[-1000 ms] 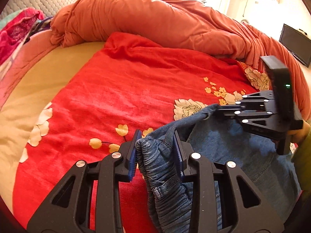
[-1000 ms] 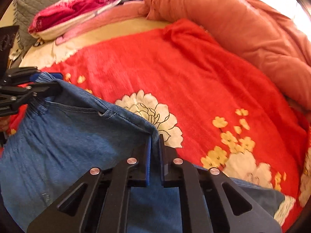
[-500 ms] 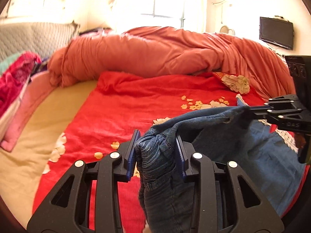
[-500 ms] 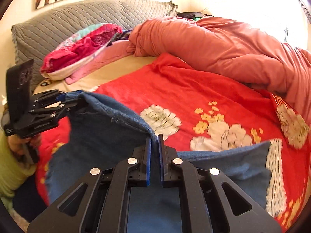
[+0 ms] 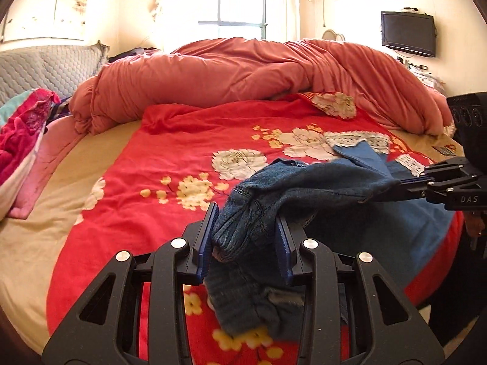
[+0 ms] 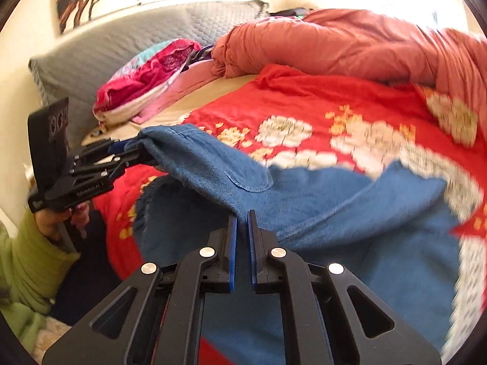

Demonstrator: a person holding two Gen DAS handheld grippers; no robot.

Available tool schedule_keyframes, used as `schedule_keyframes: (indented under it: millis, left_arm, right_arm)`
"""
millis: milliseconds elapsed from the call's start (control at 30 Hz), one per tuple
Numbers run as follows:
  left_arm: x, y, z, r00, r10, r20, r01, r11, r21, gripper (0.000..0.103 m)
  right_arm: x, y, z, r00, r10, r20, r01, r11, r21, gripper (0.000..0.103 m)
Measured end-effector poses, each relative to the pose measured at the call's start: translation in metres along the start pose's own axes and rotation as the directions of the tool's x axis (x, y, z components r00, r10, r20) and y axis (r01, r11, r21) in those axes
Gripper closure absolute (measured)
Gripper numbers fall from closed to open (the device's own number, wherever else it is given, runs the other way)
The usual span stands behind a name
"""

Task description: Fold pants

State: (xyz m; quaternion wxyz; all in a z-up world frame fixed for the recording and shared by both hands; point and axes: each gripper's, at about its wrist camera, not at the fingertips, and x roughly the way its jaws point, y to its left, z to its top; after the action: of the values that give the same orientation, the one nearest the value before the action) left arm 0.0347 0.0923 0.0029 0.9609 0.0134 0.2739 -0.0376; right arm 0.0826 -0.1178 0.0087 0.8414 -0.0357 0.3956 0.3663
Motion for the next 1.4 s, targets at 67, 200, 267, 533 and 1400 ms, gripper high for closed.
schedule_keyframes:
  millis: [67,200,267,533,1400]
  left_arm:
    - [-0.003,-0.003,-0.008,0.999,-0.014,-0.033,0.014,1.000,0.004,0.076]
    - [-0.012,-0.006,-0.019,0.997,-0.017,-0.070,0.018,1.000,0.010,0.076]
    - [-0.018,-0.007,-0.023,0.997,-0.013,-0.081,0.014,1.000,0.018,0.076]
    - [-0.014,-0.004,-0.036,0.984,-0.018,-0.176,0.018,1.000,-0.001,0.071]
    - [0.025,-0.051,-0.035,0.945,-0.071,-0.318,0.060,0.997,-0.043,0.063]
  right_arm:
    - [-0.003,0.006,-0.012,1.000,-0.005,-0.002,0.005,1.000,0.007,0.097]
    - [-0.006,0.020,-0.026,1.000,0.001,-0.027,-0.002,1.000,-0.013,0.097]
    - [-0.007,0.024,-0.030,0.999,0.009,-0.033,-0.009,1.000,-0.018,0.097]
    - [0.017,0.036,-0.060,0.993,0.014,-0.120,-0.016,1.000,-0.017,0.094]
    - [-0.013,0.047,-0.071,0.995,0.078,-0.067,-0.078,0.997,0.003,0.078]
